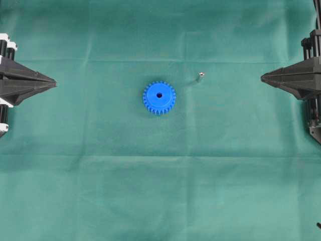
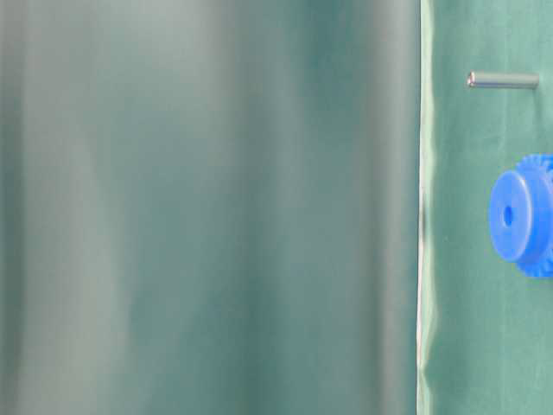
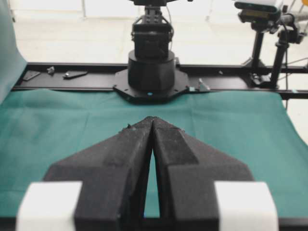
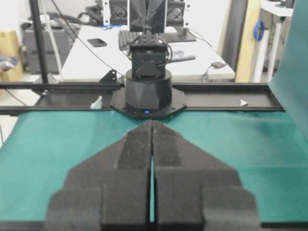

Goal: Insert the shaft placed at a random location into the center hole of the medium gear at another random location.
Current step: 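Move the right gripper left and lower it over the silver shaft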

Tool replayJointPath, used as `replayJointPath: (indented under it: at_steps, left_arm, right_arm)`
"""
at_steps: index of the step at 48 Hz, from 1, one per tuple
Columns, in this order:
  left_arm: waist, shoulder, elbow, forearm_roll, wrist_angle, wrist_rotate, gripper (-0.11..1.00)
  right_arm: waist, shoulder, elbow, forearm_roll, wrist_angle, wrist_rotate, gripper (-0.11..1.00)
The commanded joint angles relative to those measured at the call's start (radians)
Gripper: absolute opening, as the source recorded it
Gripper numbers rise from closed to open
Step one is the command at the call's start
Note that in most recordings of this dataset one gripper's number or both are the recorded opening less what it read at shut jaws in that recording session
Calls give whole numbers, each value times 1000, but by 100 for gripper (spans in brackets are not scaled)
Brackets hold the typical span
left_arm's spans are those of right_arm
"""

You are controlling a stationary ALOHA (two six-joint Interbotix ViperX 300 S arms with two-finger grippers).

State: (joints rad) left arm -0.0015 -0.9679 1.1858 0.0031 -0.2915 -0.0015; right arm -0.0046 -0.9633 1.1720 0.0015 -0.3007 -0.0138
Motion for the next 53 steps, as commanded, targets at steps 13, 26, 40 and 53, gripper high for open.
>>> replayJointPath:
  at_steps: [13,26,40,53]
  left_arm:
    - [-2,8,-35,11,2,0,0]
    - [-3,8,-35,11,11,3,0]
    - [-2,9,-34,11,21,0,0]
    - [-2,12,-32,11,23,-2,0]
  right_arm:
    - [-41,57,-8,-5,-34,5,1]
    - [-94,170,5,-5,-97,5,1]
    - [-181,420,8,-2,-215,3,67]
    - [-225,735,0,23,-382,0,77]
